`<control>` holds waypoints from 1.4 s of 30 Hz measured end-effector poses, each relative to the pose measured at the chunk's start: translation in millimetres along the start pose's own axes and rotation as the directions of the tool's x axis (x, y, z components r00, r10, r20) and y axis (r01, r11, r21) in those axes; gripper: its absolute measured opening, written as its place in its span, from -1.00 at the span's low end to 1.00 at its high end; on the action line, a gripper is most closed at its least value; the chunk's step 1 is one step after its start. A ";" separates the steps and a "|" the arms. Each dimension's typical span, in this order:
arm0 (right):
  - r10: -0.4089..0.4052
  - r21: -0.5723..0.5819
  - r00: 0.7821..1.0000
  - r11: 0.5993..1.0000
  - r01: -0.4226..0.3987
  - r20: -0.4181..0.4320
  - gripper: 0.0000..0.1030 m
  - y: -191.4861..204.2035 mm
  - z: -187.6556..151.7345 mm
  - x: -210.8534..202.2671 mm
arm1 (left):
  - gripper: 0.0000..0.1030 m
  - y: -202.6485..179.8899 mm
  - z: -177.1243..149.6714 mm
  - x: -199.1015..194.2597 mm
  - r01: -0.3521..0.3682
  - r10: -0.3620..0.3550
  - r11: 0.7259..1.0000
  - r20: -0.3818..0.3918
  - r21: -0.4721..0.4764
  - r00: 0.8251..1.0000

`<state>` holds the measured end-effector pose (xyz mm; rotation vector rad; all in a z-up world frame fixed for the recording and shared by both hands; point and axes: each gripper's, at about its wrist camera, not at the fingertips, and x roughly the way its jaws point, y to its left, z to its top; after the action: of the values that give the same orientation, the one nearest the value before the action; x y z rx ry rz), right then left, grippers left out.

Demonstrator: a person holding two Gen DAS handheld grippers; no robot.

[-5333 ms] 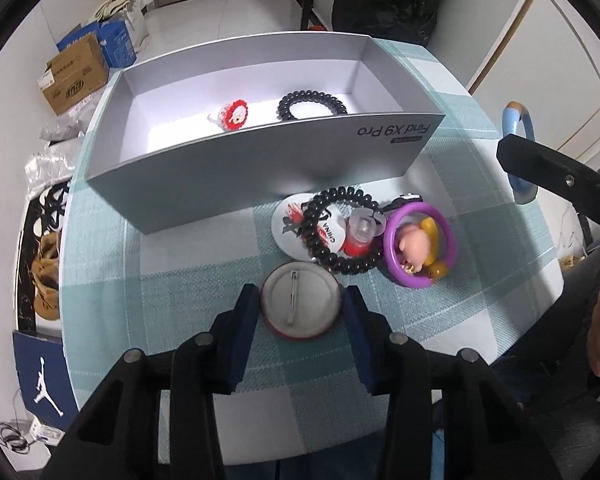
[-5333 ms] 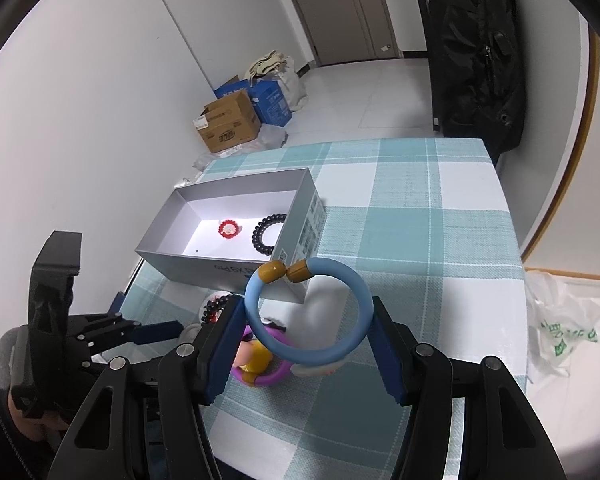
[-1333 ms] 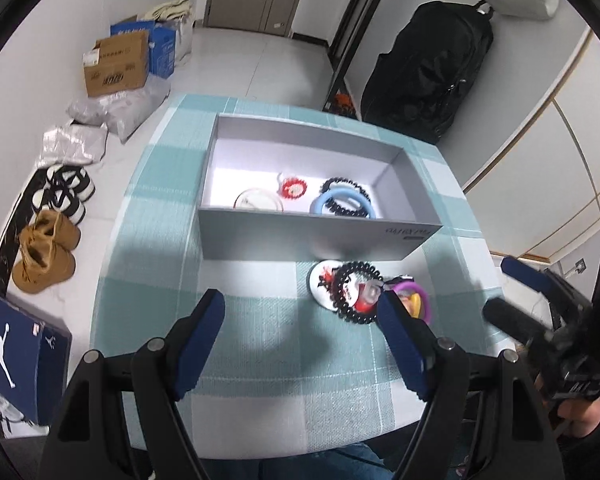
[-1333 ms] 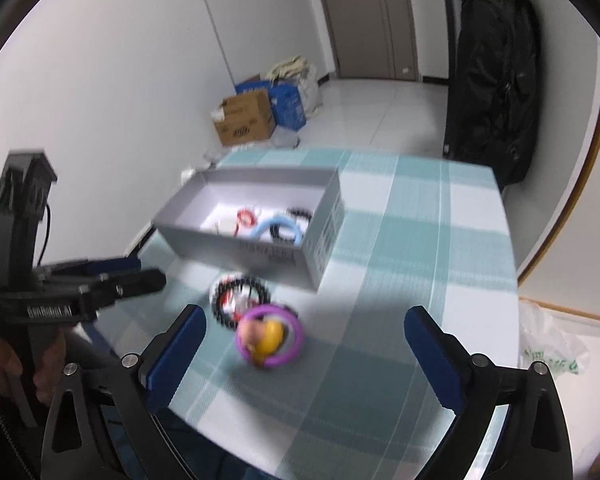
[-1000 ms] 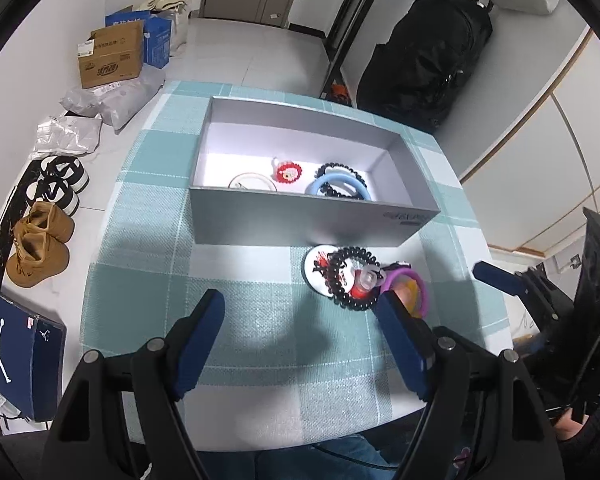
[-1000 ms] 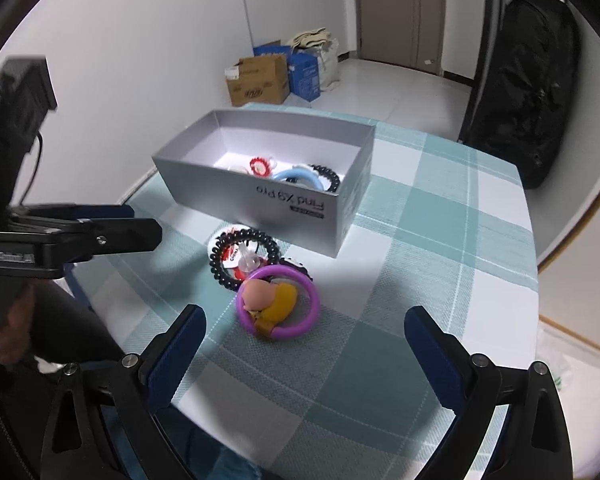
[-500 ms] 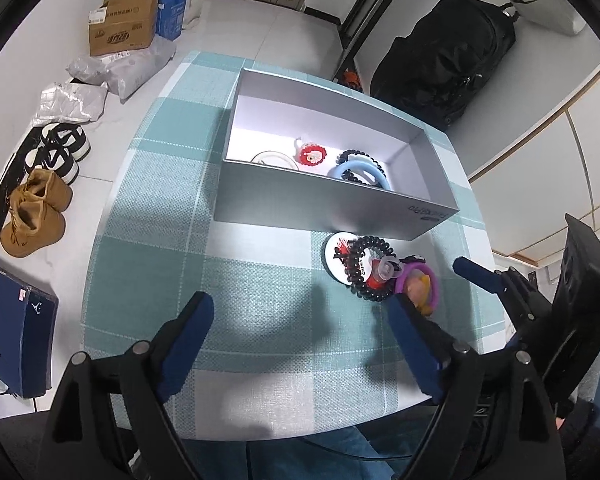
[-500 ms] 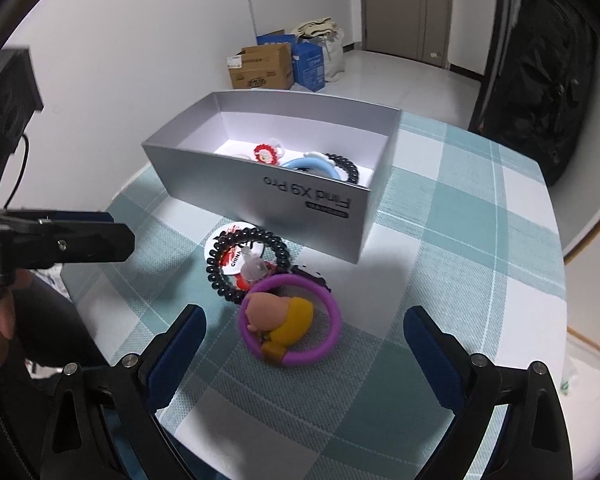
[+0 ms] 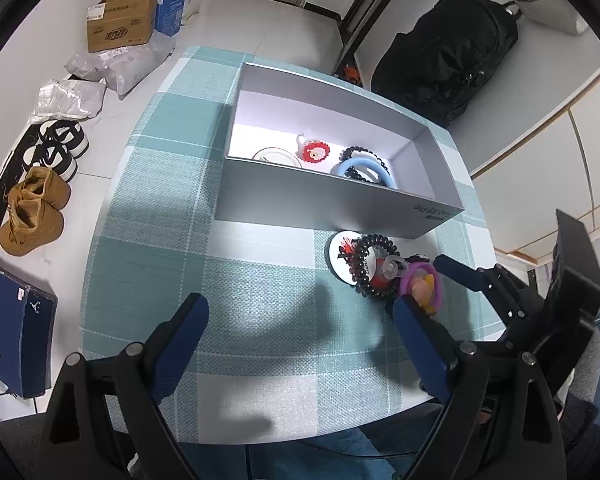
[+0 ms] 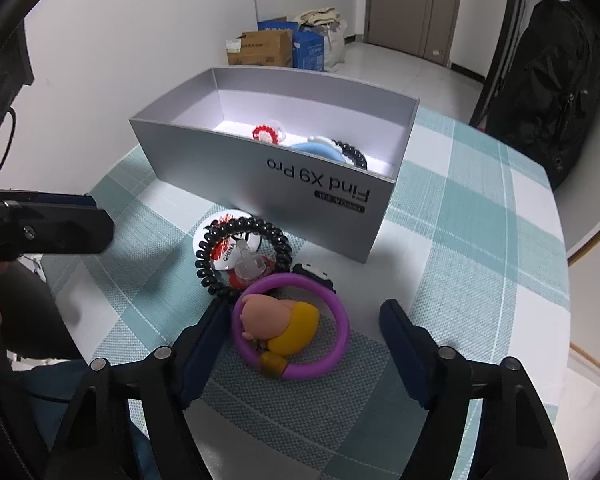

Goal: Organize jewelry
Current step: 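Grasp the purple ring with the right gripper and lift it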

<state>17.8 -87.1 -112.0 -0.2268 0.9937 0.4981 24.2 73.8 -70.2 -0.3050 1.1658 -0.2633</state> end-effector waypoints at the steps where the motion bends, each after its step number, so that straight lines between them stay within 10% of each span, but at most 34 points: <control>1: 0.002 -0.002 1.000 1.000 -0.002 0.000 0.32 0.2 0.1 0.2 | 0.76 -1.2 -0.5 0.3 -0.001 0.001 1.000 -0.001 0.007 1.000; 5: 0.016 -0.034 1.000 0.999 -0.016 0.006 0.05 6.3 -0.8 -2.5 | 0.76 -2.2 -1.4 -1.5 0.009 -0.009 1.000 0.002 0.028 1.000; 42: -0.024 0.292 0.969 0.955 -0.051 0.247 0.02 -77.2 -5.6 -98.6 | 0.74 -79.7 -17.6 20.5 0.018 -0.011 0.958 -0.028 0.286 1.000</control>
<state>8.2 -185.4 -34.8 0.1110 0.8122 0.3728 11.9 -9.3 -64.8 -0.0553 1.1348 -0.4449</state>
